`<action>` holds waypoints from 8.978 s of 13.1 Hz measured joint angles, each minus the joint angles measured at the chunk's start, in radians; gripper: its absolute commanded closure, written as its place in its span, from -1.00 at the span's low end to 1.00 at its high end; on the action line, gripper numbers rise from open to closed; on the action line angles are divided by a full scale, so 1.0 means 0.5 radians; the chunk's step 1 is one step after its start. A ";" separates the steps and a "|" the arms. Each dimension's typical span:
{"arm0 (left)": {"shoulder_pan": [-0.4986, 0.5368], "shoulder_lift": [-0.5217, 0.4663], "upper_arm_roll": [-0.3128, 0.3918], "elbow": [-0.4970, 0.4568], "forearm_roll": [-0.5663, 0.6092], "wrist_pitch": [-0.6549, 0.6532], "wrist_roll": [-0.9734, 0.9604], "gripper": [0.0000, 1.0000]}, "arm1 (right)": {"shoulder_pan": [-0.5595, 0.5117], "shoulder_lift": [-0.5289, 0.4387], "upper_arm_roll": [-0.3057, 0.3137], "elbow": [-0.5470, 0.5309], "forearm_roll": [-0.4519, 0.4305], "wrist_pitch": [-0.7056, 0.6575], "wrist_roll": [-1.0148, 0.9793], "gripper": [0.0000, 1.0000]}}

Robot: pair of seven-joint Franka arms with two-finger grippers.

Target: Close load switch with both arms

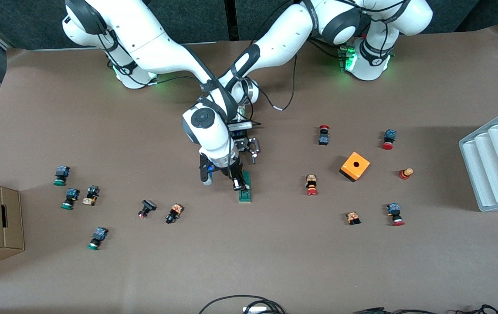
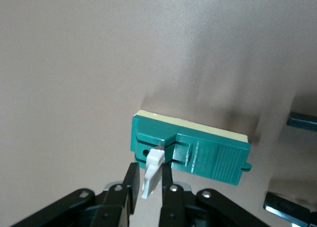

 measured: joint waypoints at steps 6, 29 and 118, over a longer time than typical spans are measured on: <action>0.000 0.000 0.000 0.000 0.000 0.000 0.000 -1.00 | -0.014 0.024 0.002 0.050 0.000 -0.025 0.007 0.54; 0.000 0.001 0.000 0.000 0.003 -0.001 -0.001 -1.00 | -0.064 0.183 -0.008 0.237 0.000 -0.021 0.005 0.27; 2.038 -2.103 0.458 -0.303 -3.227 -0.430 5.410 -1.00 | -1.559 -1.209 -0.202 0.183 -0.184 -2.053 -4.334 -1.00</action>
